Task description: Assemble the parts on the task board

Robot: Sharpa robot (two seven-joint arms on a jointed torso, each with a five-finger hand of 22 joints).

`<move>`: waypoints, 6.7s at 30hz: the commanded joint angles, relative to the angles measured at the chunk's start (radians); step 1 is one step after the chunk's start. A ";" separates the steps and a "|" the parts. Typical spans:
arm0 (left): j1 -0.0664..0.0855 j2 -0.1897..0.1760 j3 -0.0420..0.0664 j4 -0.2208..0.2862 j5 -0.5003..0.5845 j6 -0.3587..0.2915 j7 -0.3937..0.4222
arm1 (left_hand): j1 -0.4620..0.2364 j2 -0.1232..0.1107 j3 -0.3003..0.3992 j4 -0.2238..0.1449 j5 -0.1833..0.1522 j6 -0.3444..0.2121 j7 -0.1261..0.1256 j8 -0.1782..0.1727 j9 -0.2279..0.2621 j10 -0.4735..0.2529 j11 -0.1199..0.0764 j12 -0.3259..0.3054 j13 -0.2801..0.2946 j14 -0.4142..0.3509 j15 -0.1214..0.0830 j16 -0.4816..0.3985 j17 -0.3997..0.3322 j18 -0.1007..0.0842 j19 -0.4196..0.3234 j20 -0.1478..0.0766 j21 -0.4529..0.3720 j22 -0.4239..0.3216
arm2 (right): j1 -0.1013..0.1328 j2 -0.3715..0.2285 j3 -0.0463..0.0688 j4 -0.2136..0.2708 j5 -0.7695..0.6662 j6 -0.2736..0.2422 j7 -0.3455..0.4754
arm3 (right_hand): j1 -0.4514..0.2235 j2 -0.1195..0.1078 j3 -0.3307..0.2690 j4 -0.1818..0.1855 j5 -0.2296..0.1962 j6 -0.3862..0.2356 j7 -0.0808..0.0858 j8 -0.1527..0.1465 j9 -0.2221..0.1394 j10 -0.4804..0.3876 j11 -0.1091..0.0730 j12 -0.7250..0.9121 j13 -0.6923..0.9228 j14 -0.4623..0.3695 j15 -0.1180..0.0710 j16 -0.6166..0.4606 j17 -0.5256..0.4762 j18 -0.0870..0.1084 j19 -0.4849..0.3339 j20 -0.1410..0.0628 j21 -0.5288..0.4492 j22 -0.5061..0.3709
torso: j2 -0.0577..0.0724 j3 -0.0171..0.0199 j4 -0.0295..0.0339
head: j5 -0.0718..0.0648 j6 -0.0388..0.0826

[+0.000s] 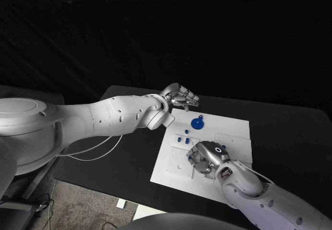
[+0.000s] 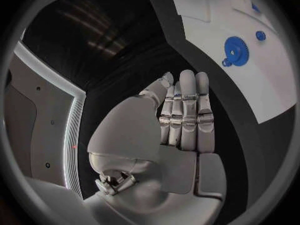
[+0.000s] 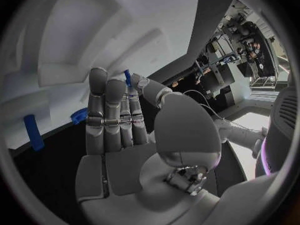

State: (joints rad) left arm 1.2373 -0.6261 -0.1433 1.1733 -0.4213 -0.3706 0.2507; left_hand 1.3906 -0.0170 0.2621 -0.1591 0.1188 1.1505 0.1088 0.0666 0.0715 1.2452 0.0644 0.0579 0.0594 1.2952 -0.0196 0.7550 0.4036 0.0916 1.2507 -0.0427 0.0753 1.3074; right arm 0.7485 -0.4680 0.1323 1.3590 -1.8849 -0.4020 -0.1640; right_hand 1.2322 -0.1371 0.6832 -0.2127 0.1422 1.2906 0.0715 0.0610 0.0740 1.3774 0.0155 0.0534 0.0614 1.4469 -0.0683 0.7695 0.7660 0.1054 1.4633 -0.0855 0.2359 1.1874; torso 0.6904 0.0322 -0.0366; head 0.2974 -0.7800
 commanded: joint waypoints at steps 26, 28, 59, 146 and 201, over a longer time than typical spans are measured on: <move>0.000 0.007 0.000 -0.004 0.006 0.024 -0.004 | -0.006 0.009 -0.009 0.000 0.005 -0.002 0.003 -0.002 0.001 -0.009 0.001 0.004 0.000 0.005 -0.001 -0.007 0.002 -0.002 0.005 0.003 -0.003 0.014 | -0.002 0.005 -0.025 -0.019 0.049 0.011 0.010 | -0.025 -0.020 -0.146 0.036 0.047 -0.128 0.032 0.001 -0.009 -0.179 0.054 0.006 -0.002 -0.022 0.036 -0.003 -0.023 0.033 0.029 0.029 -0.043 -0.041 | 0.000 0.0009 -0.0005 | -0.022 0.004; 0.000 0.007 0.000 -0.004 0.006 0.024 -0.004 | -0.006 0.009 -0.009 0.000 0.005 -0.003 0.003 -0.002 0.001 -0.011 0.002 0.004 0.000 0.005 -0.001 -0.007 0.002 -0.002 0.005 0.003 -0.003 0.013 | -0.002 0.003 -0.026 -0.016 0.058 -0.006 0.012 | -0.024 -0.026 -0.149 0.038 0.046 -0.139 0.036 0.001 -0.009 -0.195 0.059 0.006 -0.002 -0.027 0.039 -0.005 -0.027 0.037 0.026 0.033 -0.049 -0.045 | 0.000 0.0009 -0.0002 | -0.024 0.005; -0.001 -0.011 0.000 -0.006 0.006 0.030 -0.007 | -0.006 0.009 -0.009 0.000 0.005 -0.003 0.003 -0.002 0.001 -0.011 0.002 0.004 0.000 0.005 -0.001 -0.007 0.002 -0.002 0.005 0.003 -0.003 0.013 | 0.055 -0.251 0.140 0.207 0.177 0.068 0.003 | 0.012 -0.064 -0.196 0.061 0.070 -0.227 0.040 0.001 -0.011 -0.236 0.070 0.007 -0.002 -0.050 0.048 0.010 -0.091 0.044 0.024 0.044 -0.071 -0.089 | 0.000 0.0024 -0.0028 | -0.112 0.065; -0.008 -0.025 0.000 -0.005 0.006 0.038 -0.003 | -0.007 0.011 -0.010 -0.002 0.006 -0.003 0.004 -0.002 0.001 -0.012 0.002 0.004 0.000 0.006 -0.001 -0.008 0.003 -0.001 0.007 0.003 -0.003 0.012 | 0.079 -0.231 0.123 0.137 0.123 0.060 -0.036 | 0.008 0.019 -0.008 0.028 -0.087 -0.009 0.002 0.004 0.002 0.009 -0.002 0.007 0.001 -0.003 -0.002 0.034 -0.064 0.001 0.036 -0.006 0.006 -0.013 | 0.001 -0.0003 0.0008 | -0.123 0.043; -0.010 0.002 0.000 -0.011 0.008 0.050 -0.005 | -0.010 0.014 -0.010 -0.003 0.006 -0.005 0.004 -0.002 0.001 -0.013 0.003 0.004 0.000 0.005 0.000 -0.009 0.002 -0.001 0.007 0.004 -0.003 0.010 | 0.010 -0.006 -0.029 0.111 0.049 0.094 0.013 | -0.006 0.036 -0.011 0.001 -0.057 -0.009 0.002 0.004 0.003 0.010 -0.002 0.007 0.001 0.000 -0.002 0.025 -0.049 0.003 0.036 -0.007 0.007 -0.005 | 0.003 0.0007 0.0010 | -0.048 0.014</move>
State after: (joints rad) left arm 1.2270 -0.6261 -0.1443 1.1608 -0.4201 -0.3338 0.2389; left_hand 1.3821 -0.0086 0.2571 -0.1597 0.1188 1.1505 0.1088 0.0666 0.0715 1.2381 0.0643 0.0579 0.0594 1.2952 -0.0196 0.7510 0.4045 0.0911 1.2543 -0.0391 0.0753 1.3081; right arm 0.7593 -0.4752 0.1037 1.4699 -1.8063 -0.3229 -0.1485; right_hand 1.2279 -0.1138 0.6707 -0.2059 0.0817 1.2638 0.0815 0.0598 0.0654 1.3809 0.0128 0.0593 0.0613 1.4434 -0.0649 0.7995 0.7160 0.0977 1.4650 -0.0836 0.2356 1.1813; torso 0.6924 0.0331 -0.0358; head 0.2496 -0.7650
